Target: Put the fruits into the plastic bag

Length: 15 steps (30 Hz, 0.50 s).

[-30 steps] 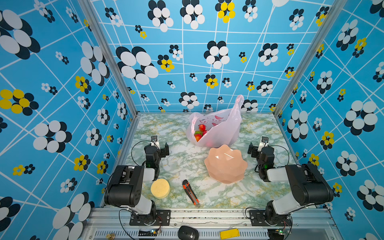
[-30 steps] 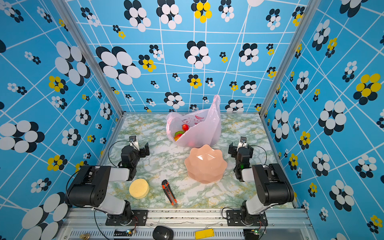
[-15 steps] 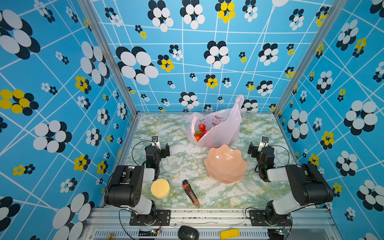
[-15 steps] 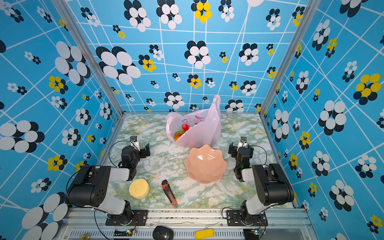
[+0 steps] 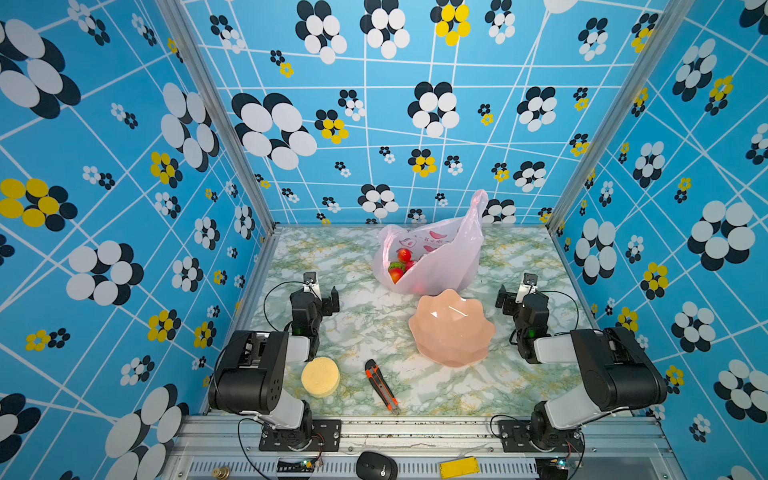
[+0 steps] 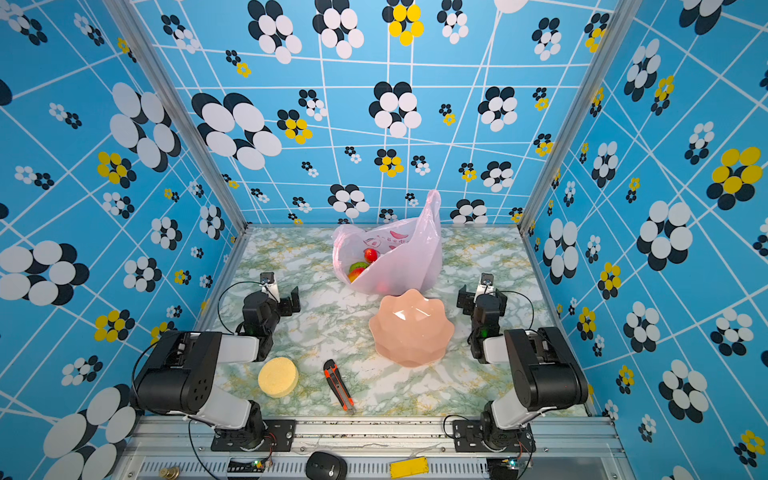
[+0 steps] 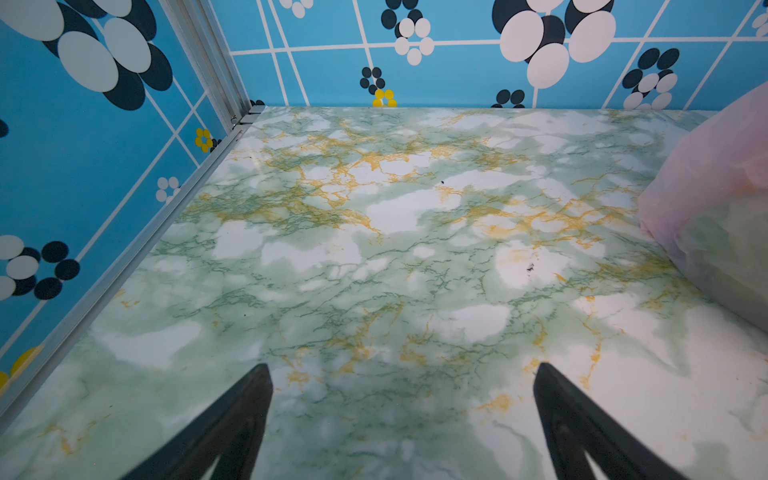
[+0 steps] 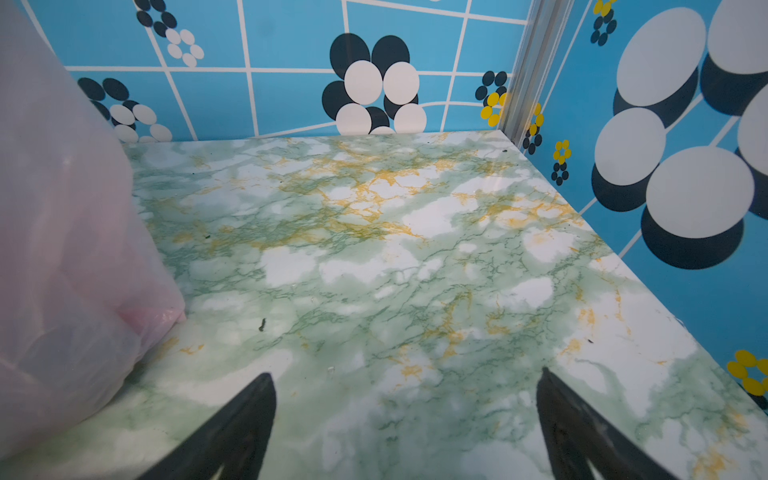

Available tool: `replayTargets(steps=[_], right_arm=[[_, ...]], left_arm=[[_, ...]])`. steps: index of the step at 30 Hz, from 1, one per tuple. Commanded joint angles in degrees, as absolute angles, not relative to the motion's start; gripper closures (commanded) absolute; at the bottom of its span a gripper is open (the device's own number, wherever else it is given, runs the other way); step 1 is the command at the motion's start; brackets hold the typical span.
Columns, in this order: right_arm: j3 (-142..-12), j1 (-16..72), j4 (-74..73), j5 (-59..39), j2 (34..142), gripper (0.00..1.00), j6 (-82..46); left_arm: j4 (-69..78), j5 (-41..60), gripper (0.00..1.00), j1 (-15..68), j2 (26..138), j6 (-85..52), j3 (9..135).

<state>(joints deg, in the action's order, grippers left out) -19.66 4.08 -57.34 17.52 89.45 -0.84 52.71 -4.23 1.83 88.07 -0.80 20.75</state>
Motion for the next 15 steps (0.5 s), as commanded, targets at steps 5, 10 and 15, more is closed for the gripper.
replayTargets(steps=[5,10,15], right_arm=[[-20.6,3.8,-56.5,18.5,89.6,0.01,-1.3],[-20.8,3.7,-56.2,18.2,89.6,0.01,-1.5],[-20.8,3.5,-56.1,18.0,89.5,0.01,-1.5]], left_arm=[[52.5,-3.5,0.01,1.5,88.5,-0.7,21.8],[52.5,-3.4,0.01,1.5,88.5,-0.7,21.8],[52.5,-3.5,0.01,1.5,88.5,-0.7,21.8]])
